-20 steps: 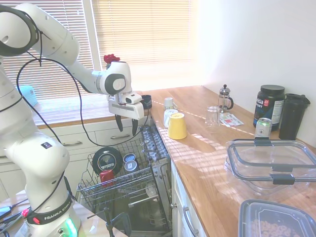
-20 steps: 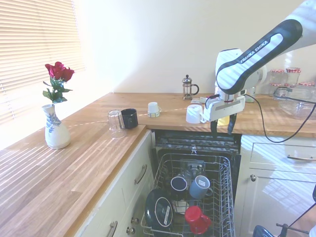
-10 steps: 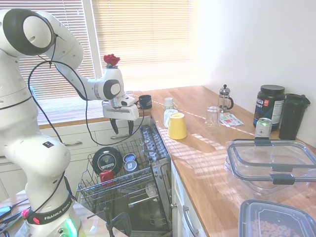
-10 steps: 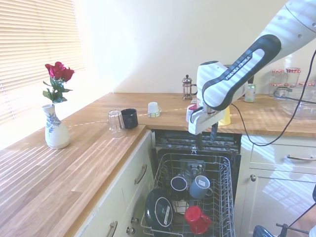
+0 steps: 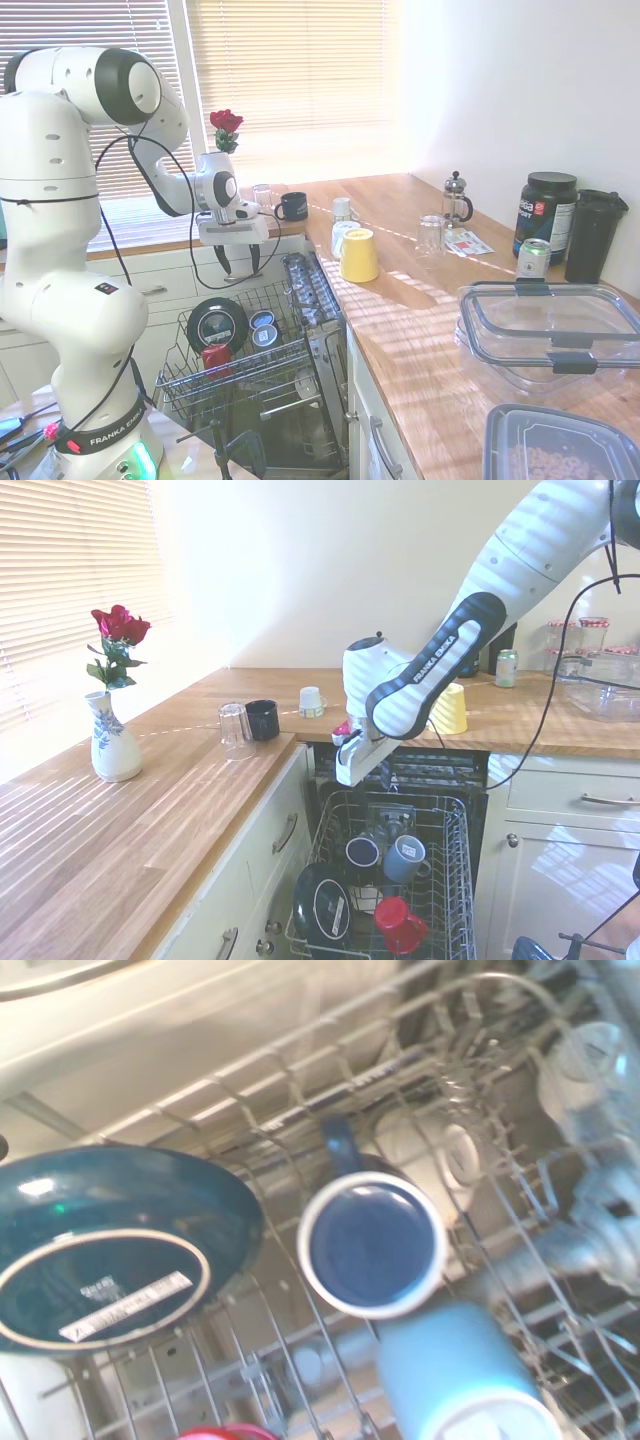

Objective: Unload the mug from the dish rack

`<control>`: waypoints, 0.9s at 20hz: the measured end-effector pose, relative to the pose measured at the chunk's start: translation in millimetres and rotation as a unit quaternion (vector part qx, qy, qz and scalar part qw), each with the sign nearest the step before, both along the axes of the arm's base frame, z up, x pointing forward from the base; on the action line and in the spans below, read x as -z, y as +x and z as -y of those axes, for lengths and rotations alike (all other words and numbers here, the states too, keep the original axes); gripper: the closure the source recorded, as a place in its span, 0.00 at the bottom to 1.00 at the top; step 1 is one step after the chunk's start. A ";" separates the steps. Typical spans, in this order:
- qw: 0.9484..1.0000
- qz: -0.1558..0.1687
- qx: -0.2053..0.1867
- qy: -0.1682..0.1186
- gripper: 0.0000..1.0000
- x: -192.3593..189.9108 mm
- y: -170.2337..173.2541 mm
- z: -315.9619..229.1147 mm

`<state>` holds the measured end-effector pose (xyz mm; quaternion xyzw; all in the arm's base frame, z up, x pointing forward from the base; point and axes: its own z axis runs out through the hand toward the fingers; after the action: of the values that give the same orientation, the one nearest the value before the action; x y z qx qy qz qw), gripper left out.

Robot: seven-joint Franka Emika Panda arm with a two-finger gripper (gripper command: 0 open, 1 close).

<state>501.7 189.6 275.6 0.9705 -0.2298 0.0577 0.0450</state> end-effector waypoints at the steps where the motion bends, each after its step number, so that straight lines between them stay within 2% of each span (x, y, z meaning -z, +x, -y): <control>1: 1.000 -0.001 -0.002 -0.004 0.00 8.1 3.3 -7.1; 8: 1.000 -0.014 -0.013 -0.014 0.00 68.4 18.5 -41.2; 18: 0.999 0.003 -0.047 -0.026 0.00 107.0 34.2 -30.6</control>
<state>535.9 220.2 168.6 0.9785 -0.1823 0.0686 0.0673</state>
